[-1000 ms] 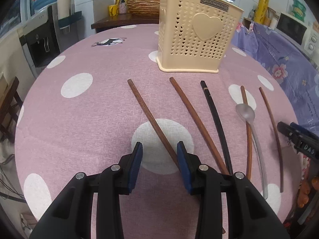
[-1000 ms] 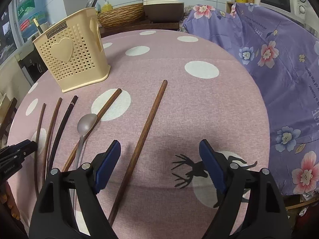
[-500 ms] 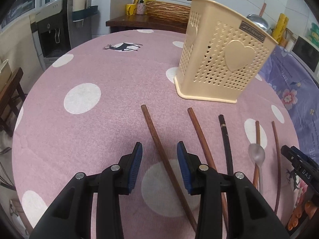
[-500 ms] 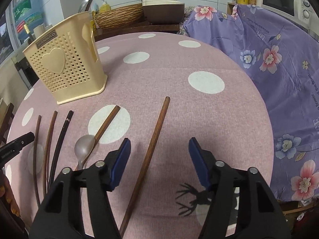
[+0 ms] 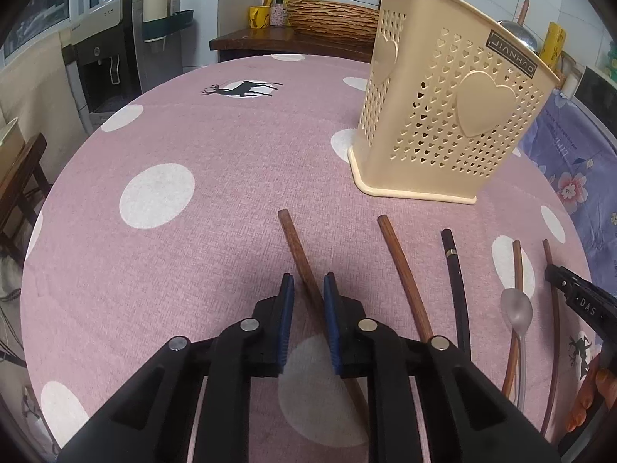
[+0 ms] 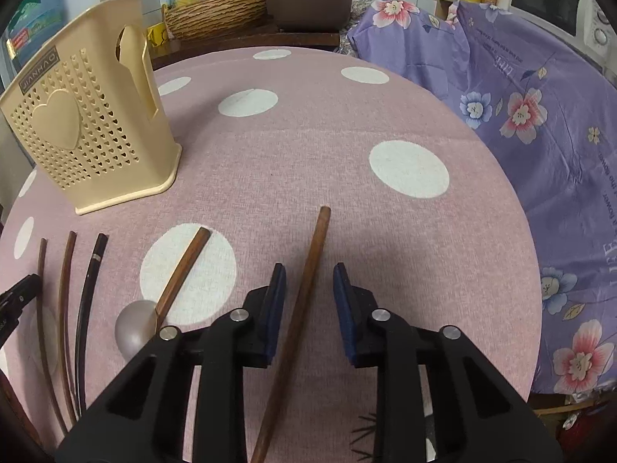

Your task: Organize utensils

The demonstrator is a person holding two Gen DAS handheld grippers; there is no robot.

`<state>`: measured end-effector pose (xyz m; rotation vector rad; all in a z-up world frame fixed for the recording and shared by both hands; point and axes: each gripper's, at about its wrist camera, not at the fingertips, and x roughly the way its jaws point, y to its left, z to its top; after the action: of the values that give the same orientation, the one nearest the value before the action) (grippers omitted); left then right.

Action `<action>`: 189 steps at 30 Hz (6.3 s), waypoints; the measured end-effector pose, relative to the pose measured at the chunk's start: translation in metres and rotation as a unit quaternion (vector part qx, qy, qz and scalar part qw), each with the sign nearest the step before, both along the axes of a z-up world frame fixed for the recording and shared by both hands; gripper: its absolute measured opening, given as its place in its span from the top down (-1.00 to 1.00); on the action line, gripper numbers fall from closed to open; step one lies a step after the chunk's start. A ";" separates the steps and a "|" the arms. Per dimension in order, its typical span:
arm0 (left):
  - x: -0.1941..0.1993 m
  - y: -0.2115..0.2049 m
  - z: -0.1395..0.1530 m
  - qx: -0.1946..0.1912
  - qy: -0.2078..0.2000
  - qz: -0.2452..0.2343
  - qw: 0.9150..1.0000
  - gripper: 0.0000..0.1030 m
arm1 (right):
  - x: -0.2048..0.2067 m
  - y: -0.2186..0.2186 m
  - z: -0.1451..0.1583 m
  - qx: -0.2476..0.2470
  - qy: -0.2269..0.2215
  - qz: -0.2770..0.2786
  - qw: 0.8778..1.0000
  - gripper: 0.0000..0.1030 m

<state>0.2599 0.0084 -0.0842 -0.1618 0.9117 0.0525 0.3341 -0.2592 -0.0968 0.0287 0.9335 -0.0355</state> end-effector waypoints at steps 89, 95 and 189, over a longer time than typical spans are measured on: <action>0.029 0.013 0.297 -0.070 -0.304 -0.053 0.949 0.86 | -0.001 0.034 0.336 0.143 -0.330 0.122 0.925 0.85; 0.061 0.002 0.248 -0.067 -0.267 -0.046 0.960 0.86 | 0.034 0.054 0.294 0.129 -0.301 0.112 0.938 0.85; -0.069 0.010 -0.001 -0.115 -0.028 -0.037 0.992 -0.04 | -0.092 0.002 0.014 0.078 -0.042 0.076 0.993 0.38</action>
<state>0.1913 0.0184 -0.0854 -0.3424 0.8663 -0.1253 0.2417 -0.2571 -0.0827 0.1033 0.8497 0.1786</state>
